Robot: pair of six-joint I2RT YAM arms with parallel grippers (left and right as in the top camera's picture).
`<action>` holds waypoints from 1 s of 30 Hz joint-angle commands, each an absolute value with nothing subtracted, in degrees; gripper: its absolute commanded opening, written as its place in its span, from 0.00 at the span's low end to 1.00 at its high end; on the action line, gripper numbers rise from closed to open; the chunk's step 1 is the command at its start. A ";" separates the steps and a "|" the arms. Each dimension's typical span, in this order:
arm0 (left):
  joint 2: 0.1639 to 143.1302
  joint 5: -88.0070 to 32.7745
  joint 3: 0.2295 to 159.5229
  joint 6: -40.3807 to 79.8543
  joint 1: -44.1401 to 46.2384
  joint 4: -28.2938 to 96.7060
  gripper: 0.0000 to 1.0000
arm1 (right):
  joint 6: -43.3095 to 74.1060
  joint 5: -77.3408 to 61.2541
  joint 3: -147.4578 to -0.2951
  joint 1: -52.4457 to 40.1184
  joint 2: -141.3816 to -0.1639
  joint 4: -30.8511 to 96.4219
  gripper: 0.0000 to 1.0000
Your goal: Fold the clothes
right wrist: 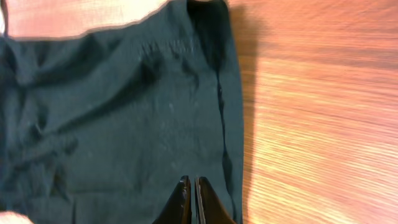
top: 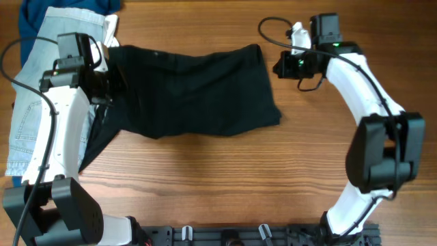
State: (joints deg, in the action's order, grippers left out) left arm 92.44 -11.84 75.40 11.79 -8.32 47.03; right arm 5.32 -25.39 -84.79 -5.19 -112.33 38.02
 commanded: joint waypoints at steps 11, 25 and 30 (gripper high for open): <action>91.61 -11.55 79.64 19.18 0.19 47.75 0.04 | 15.25 -27.46 -83.88 -9.78 -129.58 29.39 0.04; 105.97 -15.44 79.61 33.95 19.40 22.13 0.04 | 16.71 -27.05 -83.88 -9.78 -129.93 28.88 0.04; 111.42 -16.03 79.61 35.44 23.94 15.31 0.11 | 16.75 -27.05 -83.88 -9.78 -129.93 28.40 0.04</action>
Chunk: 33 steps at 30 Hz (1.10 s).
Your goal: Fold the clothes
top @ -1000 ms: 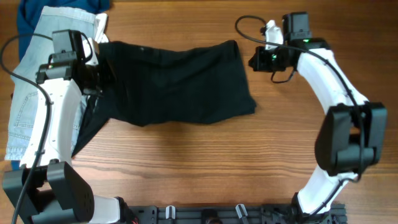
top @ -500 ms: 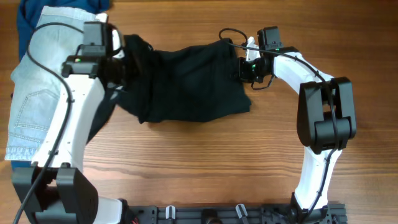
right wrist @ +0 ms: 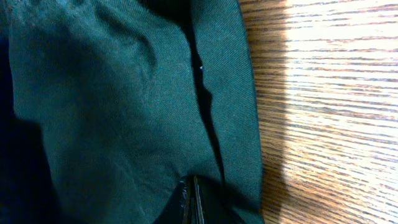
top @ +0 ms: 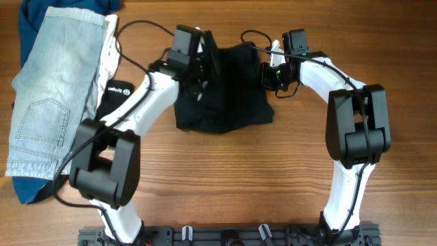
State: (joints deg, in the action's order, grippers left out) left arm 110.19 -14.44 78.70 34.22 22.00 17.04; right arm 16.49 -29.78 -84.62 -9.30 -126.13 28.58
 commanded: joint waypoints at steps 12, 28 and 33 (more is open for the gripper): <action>108.42 -16.05 79.64 34.44 22.41 17.08 1.00 | 18.33 -30.09 -86.43 -7.01 -123.59 27.53 0.04; 89.25 -15.35 79.61 23.79 -2.11 43.79 1.00 | 0.12 -15.27 -86.54 -17.04 -123.61 33.56 1.00; 89.27 -15.16 79.61 22.87 -2.11 43.94 1.00 | 6.70 -1.23 -86.54 -18.13 -126.78 30.76 1.00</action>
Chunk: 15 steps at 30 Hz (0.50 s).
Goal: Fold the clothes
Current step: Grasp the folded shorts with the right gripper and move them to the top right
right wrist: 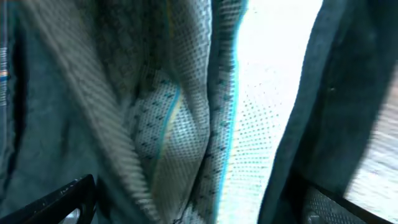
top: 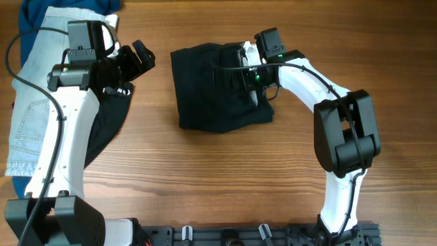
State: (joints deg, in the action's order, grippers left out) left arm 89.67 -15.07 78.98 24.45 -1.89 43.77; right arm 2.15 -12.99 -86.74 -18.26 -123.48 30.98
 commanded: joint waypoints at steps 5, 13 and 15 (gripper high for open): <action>89.30 -15.16 79.61 22.87 -2.11 44.05 1.00 | 10.39 5.39 -86.52 -18.09 -127.09 30.87 1.00; 89.30 -15.16 79.61 22.87 -2.11 44.84 1.00 | 17.65 -16.10 -84.77 -18.04 -130.47 30.59 0.52; 89.30 -15.16 79.61 22.87 -2.09 44.91 1.00 | 20.08 -20.82 -84.79 -17.80 -130.56 29.17 0.22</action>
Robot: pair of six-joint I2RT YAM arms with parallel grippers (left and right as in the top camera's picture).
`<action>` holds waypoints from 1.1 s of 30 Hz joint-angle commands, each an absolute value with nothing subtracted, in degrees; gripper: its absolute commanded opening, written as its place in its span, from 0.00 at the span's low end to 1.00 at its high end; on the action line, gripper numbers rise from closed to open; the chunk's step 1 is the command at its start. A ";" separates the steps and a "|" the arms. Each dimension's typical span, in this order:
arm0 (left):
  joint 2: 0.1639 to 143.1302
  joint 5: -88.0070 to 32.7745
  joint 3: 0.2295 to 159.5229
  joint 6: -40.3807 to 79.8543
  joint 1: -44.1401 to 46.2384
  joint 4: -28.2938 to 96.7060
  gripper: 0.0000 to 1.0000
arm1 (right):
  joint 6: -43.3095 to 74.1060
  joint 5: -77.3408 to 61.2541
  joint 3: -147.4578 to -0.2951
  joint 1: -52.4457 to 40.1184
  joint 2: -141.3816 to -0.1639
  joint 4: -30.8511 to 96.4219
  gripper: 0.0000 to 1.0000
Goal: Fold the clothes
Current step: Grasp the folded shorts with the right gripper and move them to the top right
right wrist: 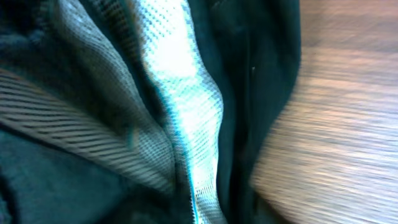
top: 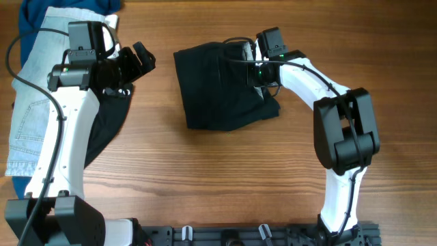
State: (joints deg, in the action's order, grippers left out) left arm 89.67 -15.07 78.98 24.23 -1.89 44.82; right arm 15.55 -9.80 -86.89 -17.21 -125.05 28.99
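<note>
A black garment (top: 218, 89) lies folded into a compact block at the table's middle. My right gripper (top: 255, 70) is pressed into its upper right edge. In the blurred right wrist view, the garment's pale mesh lining (right wrist: 180, 81) and dark cloth fill the frame. They hide the fingers, so I cannot tell how the jaws stand. My left gripper (top: 138, 59) hangs open and holds nothing. It is left of the garment and apart from it.
A pile of clothes lies at the far left under my left arm. It holds light jeans (top: 37, 102), a blue piece (top: 37, 14) and a black piece (top: 106, 133). Bare wooden table (top: 225, 178) lies in front of the folded garment.
The folded black garment has shifted slightly right and turned a little. My right gripper is also a little further right, and its fingers no longer show. The left arm has not moved.
The black garment first lay spread wide, my left gripper at its left end and the right at its upper right corner. Then the left end lay over the right half. Later the left gripper was back at the left, open, with the garment folded.
</note>
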 commanded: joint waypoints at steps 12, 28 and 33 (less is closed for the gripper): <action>89.30 -13.41 79.61 22.87 -2.11 45.06 1.00 | 48.69 -45.32 -86.08 2.28 -119.17 4.23 0.04; 89.30 -13.41 79.61 22.90 -2.11 45.08 1.00 | 83.37 -7.35 -85.76 24.38 -119.57 4.58 0.04; 89.30 -13.41 79.61 22.90 -2.11 45.06 1.00 | 88.99 -3.11 -85.76 21.87 -124.86 2.00 0.04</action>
State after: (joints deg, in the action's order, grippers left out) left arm 89.67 -13.78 78.98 24.21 -1.89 45.01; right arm 85.73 -7.29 -85.36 23.03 -121.21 3.11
